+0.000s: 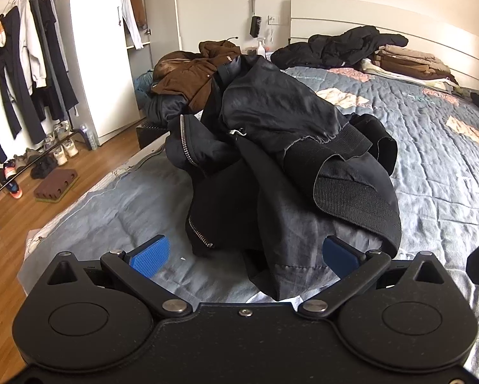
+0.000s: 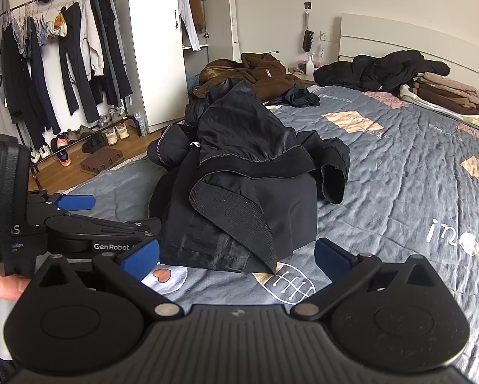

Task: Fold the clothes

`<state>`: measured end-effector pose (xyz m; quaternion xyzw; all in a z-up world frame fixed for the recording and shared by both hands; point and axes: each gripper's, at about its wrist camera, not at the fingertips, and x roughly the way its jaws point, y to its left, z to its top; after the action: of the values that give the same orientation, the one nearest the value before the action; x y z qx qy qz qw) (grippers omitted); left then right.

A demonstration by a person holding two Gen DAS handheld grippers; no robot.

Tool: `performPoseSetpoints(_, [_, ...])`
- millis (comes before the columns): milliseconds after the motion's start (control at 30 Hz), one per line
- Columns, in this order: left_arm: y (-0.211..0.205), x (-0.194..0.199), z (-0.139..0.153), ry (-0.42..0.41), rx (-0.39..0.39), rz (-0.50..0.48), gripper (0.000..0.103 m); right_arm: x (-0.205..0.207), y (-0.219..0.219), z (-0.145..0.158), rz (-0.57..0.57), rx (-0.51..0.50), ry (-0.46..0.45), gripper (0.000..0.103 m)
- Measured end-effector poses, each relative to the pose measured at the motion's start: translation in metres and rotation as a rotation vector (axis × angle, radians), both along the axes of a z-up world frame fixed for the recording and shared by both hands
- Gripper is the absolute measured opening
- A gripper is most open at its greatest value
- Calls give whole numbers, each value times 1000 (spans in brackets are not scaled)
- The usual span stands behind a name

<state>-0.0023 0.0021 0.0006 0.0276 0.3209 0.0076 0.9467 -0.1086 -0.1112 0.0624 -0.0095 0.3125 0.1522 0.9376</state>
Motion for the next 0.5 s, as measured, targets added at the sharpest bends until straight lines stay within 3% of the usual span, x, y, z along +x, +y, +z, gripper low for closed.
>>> performPoseSetpoints(500, [1,-7,3,-75,-19,-23,103,-1,4,-1,2,1,-2,103])
